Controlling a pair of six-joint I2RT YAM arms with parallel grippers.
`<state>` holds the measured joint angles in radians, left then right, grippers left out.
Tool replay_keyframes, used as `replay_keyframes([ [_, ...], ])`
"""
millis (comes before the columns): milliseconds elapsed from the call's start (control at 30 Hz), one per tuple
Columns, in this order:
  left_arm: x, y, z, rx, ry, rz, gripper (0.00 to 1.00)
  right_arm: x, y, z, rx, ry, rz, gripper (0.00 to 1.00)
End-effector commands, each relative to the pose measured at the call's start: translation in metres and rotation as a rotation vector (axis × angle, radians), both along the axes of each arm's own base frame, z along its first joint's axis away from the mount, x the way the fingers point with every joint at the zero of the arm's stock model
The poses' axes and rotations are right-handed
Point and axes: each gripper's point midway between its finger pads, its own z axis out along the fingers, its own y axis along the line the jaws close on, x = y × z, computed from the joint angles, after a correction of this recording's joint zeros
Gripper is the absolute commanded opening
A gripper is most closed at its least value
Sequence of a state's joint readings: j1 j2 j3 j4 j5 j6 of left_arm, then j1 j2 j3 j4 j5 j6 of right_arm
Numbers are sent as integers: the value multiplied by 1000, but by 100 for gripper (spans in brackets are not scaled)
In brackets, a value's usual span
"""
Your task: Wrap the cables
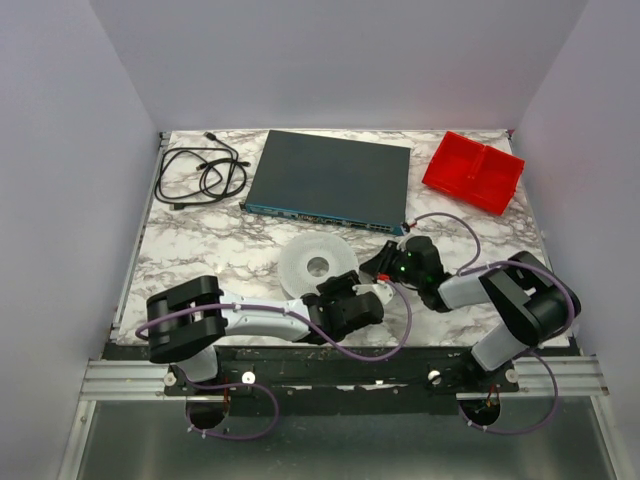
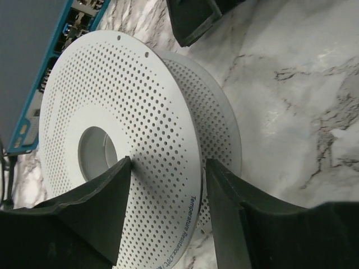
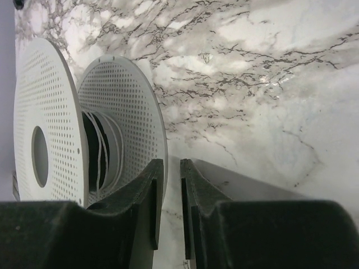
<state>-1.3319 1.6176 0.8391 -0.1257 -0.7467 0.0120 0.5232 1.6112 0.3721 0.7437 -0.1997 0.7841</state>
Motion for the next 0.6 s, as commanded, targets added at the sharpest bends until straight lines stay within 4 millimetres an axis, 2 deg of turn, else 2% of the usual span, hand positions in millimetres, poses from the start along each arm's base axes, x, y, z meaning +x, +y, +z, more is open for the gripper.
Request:
replay_keyframes([
  [0,-34,-27,-14,-102,200,-101,57,-5,-12,-5,-66,31,-17,27],
  [300,-40,-31,-1,-146,217,-137,75,-4,-10,7,-53,20,-15,28],
  [567,-45,-40,18,-205,230,-183,89,1,-10,23,-53,1,-22,36],
])
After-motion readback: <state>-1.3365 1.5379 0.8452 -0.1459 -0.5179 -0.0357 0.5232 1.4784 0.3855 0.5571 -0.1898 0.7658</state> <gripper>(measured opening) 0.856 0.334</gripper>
